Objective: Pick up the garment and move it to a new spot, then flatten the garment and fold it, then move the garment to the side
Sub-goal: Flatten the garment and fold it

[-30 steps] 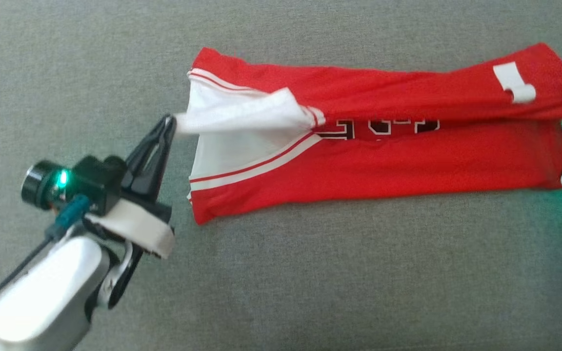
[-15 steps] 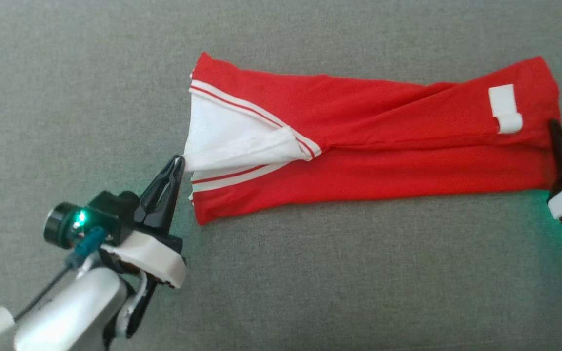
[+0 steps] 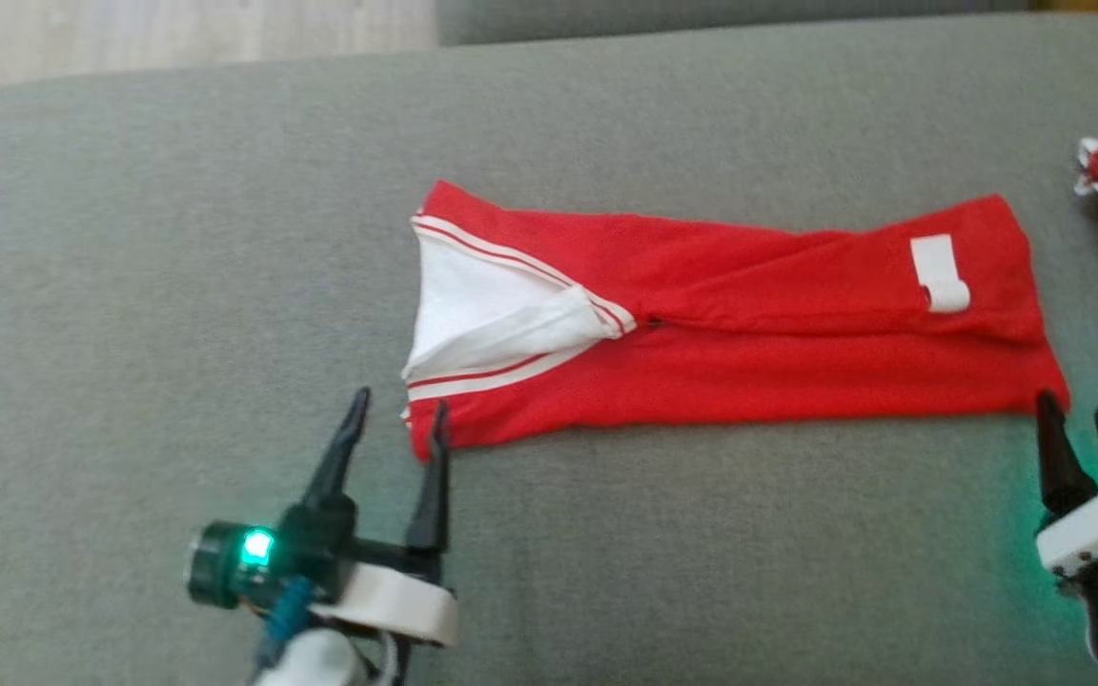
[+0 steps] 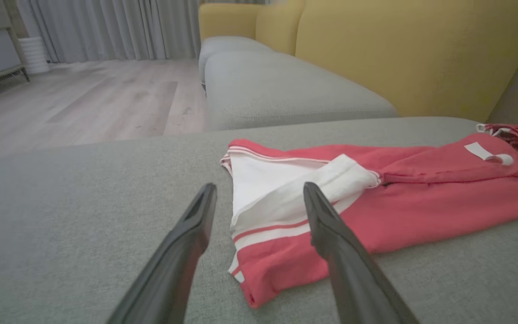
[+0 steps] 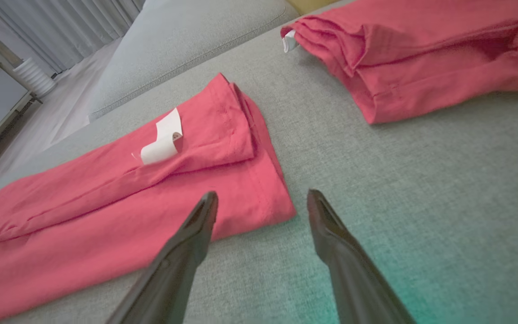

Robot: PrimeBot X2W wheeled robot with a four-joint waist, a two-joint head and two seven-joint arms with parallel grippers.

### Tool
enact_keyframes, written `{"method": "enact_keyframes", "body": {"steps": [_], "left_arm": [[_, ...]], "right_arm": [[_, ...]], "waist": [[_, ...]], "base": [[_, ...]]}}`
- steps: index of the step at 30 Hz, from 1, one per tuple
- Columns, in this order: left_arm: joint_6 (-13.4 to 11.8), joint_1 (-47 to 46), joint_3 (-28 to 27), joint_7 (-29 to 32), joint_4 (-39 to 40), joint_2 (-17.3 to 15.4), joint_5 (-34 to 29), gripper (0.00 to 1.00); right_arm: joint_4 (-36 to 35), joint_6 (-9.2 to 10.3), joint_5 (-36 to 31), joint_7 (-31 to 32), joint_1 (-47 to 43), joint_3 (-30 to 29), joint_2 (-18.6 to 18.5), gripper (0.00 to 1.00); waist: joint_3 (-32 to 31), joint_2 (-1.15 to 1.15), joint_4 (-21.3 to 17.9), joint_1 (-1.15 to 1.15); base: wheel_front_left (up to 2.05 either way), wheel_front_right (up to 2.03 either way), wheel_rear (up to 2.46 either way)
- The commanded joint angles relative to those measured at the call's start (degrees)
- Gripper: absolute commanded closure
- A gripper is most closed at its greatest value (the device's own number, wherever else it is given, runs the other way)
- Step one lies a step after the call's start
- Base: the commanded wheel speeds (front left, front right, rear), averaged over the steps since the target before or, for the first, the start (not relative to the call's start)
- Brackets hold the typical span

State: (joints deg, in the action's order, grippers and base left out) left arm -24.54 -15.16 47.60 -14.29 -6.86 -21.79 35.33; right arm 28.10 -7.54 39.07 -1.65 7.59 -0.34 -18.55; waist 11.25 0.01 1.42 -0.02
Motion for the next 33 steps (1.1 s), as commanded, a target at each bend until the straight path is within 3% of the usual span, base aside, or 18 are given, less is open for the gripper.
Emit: {"method": "enact_keyframes", "body": {"steps": [1, 6, 13, 18, 19, 21, 27, 33], "left_arm": [[-1.2, 0.3, -3.4, -0.7, 2.6, 1.0, -3.3, 0.00], [-1.7, 4.7, -4.2, -0.7, 5.1, 5.2, -10.4, 0.00], [0.6, 8.0, -4.7, -0.7, 5.2, 8.9, -15.7, 0.00], [1.9, 8.5, -6.0, -0.7, 4.5, 10.0, -17.2, 0.00], [2.1, 8.7, -6.5, -0.7, 4.4, 10.2, -17.5, 0.00], [2.6, 9.0, -7.4, -0.7, 4.2, 10.6, -18.0, 0.00], [3.8, 9.7, -9.7, -0.7, 3.6, 11.3, -19.7, 0.00], [5.0, 10.1, -11.5, -0.7, 3.2, 12.0, -20.9, 0.00]], "right_arm": [[-1.6, 0.05, -2.1, 0.3, 0.6, -1.7, -0.2, 0.00], [0.7, 0.05, -6.9, 1.6, 3.6, -9.7, 2.9, 0.00], [10.0, 0.05, -18.8, 4.3, 10.6, -22.7, 5.2, 0.00], [13.9, 0.05, -22.1, 8.0, 12.9, -26.4, 8.3, 0.02], [14.3, 0.05, -22.3, 8.8, 13.1, -26.7, 9.0, 0.22], [14.4, 0.05, -22.5, 9.7, 13.2, -26.9, 10.0, 0.98], [12.2, 0.05, -23.6, 8.1, 12.8, -28.5, 10.3, 1.00], [8.2, 0.05, -23.6, 8.2, 11.5, -30.3, 7.2, 1.00]], "waist": [[-1.6, -0.01, 2.6, 0.02], [-1.7, -0.01, 6.7, 0.02], [-0.7, -0.01, 10.7, 0.02], [-0.5, -0.01, 11.5, 0.02], [-0.6, -0.01, 11.5, 0.02], [-0.6, -0.01, 11.3, 0.02], [-1.1, -0.01, 8.9, 0.02], [-1.6, -0.01, 6.4, 0.02]], "base": [[0.00, 0.00, 0.00], [0.00, 0.00, 0.00], [0.00, 0.00, 0.00], [0.00, 0.00, 0.00], [0.00, 0.00, 0.00], [0.00, 0.00, 0.00], [0.00, 0.00, 0.00], [0.00, 0.00, 0.00]]}}
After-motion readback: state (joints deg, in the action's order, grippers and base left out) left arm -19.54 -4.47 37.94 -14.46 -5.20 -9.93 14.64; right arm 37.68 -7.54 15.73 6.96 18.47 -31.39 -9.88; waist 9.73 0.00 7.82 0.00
